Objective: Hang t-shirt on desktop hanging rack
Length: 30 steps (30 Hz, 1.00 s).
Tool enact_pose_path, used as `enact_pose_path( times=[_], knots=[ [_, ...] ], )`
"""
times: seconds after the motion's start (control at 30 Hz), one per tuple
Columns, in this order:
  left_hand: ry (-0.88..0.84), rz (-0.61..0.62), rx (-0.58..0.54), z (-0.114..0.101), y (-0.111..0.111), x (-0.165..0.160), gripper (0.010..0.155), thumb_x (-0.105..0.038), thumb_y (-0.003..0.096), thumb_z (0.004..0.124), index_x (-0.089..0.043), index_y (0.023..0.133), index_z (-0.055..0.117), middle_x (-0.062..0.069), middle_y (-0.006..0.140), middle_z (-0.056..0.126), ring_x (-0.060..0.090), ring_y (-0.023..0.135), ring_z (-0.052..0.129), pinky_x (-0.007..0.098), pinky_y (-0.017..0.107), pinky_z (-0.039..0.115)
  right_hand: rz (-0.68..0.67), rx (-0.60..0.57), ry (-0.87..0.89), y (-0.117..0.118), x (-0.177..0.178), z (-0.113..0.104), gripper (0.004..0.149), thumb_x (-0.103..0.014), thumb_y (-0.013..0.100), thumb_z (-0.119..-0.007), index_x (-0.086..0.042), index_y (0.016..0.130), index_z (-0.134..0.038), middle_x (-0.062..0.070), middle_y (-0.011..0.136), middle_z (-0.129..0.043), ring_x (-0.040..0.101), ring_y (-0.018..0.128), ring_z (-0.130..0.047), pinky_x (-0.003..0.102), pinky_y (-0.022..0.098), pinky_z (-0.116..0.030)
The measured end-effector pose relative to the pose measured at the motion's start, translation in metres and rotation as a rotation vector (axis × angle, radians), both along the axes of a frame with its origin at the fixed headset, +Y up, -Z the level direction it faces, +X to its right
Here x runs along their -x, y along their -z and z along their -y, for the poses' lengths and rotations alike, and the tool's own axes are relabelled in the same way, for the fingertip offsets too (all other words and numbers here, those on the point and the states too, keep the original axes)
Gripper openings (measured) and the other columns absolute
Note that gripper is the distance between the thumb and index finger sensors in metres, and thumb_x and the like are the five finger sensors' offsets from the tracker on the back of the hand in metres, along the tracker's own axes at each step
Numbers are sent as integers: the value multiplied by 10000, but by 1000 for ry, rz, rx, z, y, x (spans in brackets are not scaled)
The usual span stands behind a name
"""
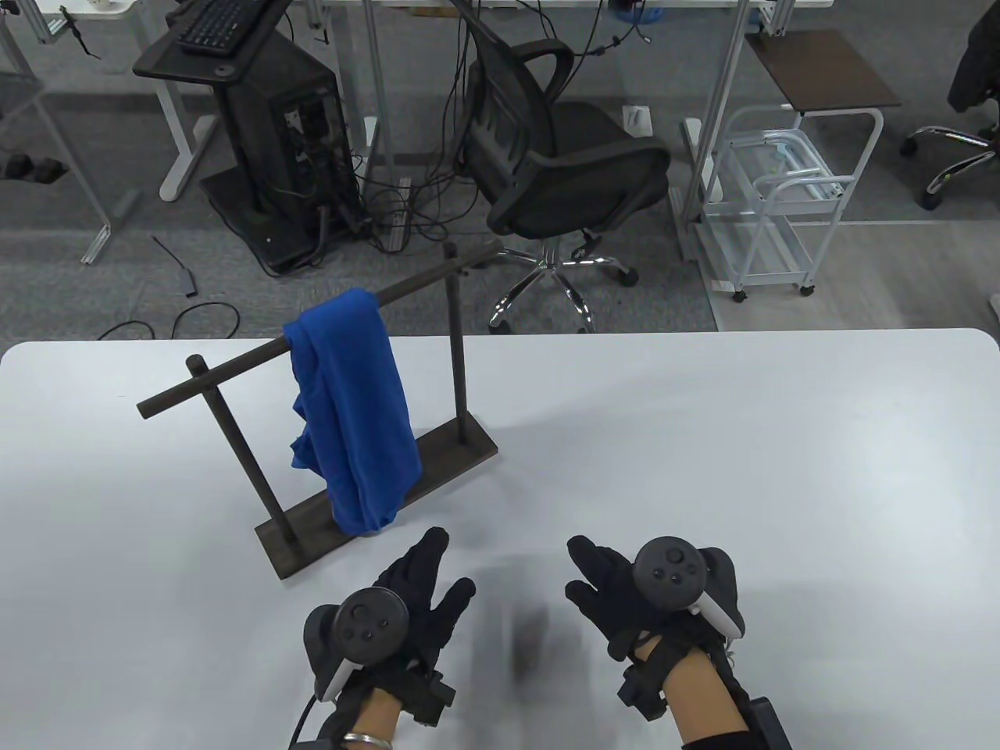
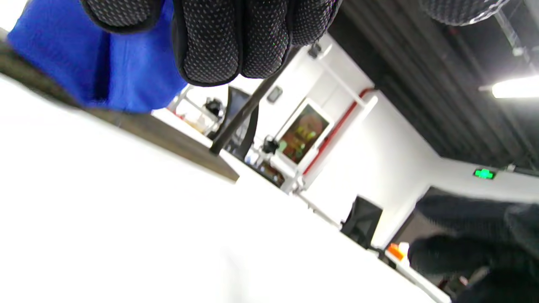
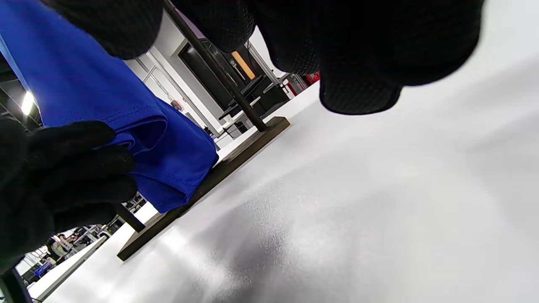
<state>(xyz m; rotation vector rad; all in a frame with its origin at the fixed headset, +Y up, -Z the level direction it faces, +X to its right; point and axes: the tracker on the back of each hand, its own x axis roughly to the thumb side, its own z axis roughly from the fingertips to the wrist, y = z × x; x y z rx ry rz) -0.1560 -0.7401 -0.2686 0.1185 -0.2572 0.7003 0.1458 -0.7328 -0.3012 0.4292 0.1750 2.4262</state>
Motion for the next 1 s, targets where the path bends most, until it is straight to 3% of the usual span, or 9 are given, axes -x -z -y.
enact_pose_path(
  times=[0.17,0.33,0.57,0.77,1.0],
  knots=[
    [2,81,102,16,0,-6,829,-628,457,595,-93,1085,512,208,1062,655,467,896,787,688,632,577,-25,8,-36,0,7,4,657,-467,434,-728,-140,981,-569,237,936,-640,465,569,-845,503,334,-747],
    [144,139,159,25,0,-14,823,-623,461,592,-100,1089,499,203,1067,649,461,899,788,684,634,583,-61,5,-85,-2,18,7,662,-473,432,-727,-145,983,-559,234,942,-632,467,594,-835,510,353,-745],
    [290,179,146,22,2,-14,818,-622,461,590,-117,1095,480,182,1080,637,446,916,783,677,644,587,-118,-25,-113,-11,33,2,675,-482,431,-725,-152,989,-537,215,957,-614,471,662,-804,533,407,-735],
    [243,167,122,14,1,-5,823,-622,461,591,-119,1099,461,185,1088,619,450,929,766,682,652,571,-106,-113,-26,-17,29,-19,689,-486,431,-726,-162,999,-508,204,982,-577,473,741,-749,575,471,-700],
    [224,154,123,13,3,0,826,-621,462,591,-120,1102,444,186,1098,597,454,955,730,691,672,519,-110,-160,3,-16,27,-22,719,-491,430,-730,-197,1016,-436,175,1029,-478,481,840,-634,619,547,-624]
  ],
)
